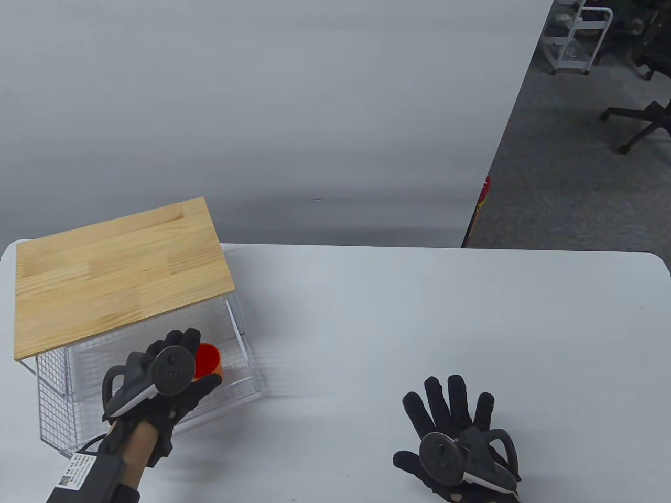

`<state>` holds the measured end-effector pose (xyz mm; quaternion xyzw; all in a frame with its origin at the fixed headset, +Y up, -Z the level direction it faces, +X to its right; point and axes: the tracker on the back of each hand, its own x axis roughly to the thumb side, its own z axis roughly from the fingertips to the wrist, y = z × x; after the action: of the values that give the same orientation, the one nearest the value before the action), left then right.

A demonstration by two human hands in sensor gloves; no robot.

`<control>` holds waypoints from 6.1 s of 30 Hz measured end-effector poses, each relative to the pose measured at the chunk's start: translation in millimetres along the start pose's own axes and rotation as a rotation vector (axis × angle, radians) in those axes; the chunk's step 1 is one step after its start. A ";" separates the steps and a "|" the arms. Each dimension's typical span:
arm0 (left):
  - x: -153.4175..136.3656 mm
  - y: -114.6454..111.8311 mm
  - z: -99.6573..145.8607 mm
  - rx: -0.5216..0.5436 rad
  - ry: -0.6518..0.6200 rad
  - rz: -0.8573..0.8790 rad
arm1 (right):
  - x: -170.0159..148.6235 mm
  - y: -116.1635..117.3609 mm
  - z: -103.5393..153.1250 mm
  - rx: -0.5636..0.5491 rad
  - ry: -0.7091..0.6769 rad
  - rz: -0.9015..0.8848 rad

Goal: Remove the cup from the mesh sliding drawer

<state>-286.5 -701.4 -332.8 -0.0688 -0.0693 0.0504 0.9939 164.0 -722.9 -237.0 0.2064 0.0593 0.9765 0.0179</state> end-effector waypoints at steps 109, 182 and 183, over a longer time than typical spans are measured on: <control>191.0 -71.7 31.5 -0.090 -0.547 -0.082 | -2.2 -6.3 4.0 -0.013 0.009 -0.010; -16.5 -44.1 48.9 -0.070 -0.099 -0.107 | -5.7 -4.4 -1.7 0.050 0.040 -0.032; -16.5 -45.6 48.1 -0.078 -0.094 -0.108 | -5.8 -4.6 -1.7 0.048 0.040 -0.032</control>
<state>-305.5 -741.9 -281.1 -0.1013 -0.1215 -0.0028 0.9874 168.7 -718.8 -241.5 0.1862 0.0860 0.9784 0.0272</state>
